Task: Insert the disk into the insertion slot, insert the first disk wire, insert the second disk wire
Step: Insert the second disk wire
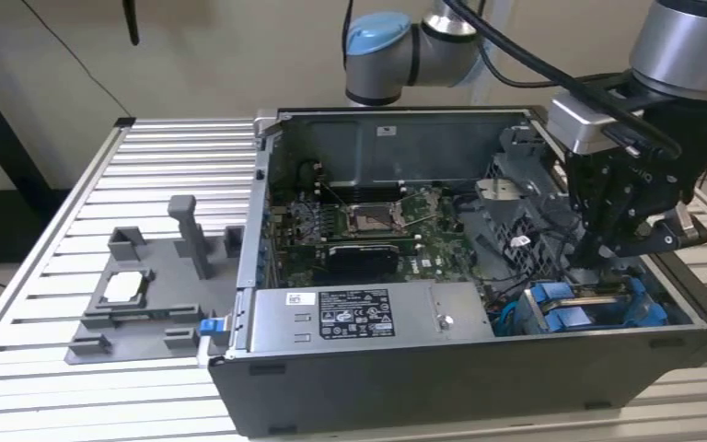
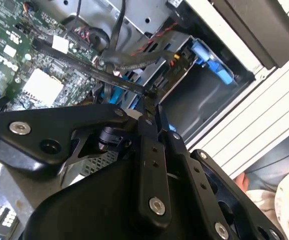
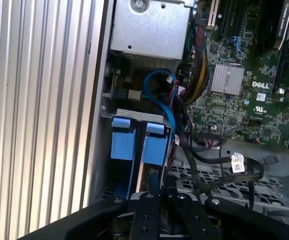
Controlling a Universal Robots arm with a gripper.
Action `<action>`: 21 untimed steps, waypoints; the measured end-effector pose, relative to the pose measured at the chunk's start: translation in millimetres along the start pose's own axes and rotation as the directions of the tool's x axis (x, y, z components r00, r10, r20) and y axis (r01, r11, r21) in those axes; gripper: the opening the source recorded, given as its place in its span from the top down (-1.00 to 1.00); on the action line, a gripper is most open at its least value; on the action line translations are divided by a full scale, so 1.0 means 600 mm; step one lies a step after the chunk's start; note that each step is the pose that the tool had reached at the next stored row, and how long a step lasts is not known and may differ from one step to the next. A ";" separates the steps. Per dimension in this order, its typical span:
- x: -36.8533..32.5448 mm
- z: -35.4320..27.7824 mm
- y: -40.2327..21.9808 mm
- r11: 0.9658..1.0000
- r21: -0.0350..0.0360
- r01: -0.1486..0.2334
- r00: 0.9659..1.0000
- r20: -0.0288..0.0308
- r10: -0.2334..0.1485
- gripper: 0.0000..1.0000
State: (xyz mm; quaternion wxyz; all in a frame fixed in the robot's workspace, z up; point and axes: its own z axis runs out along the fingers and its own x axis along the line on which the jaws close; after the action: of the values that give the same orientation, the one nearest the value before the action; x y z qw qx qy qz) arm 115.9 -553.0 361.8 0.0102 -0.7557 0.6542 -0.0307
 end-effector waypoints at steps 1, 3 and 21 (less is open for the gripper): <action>0.001 0.000 -0.002 1.000 -0.002 0.000 1.000 0.008 0.000 0.69; 0.003 0.001 -0.002 1.000 -0.011 -0.001 1.000 0.020 0.001 0.69; 0.016 0.023 0.000 0.996 -0.065 -0.067 0.997 0.031 0.069 0.69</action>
State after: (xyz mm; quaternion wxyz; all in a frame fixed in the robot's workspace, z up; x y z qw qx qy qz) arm 118.0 -562.8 348.0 -0.0023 -0.7332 0.6800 0.0032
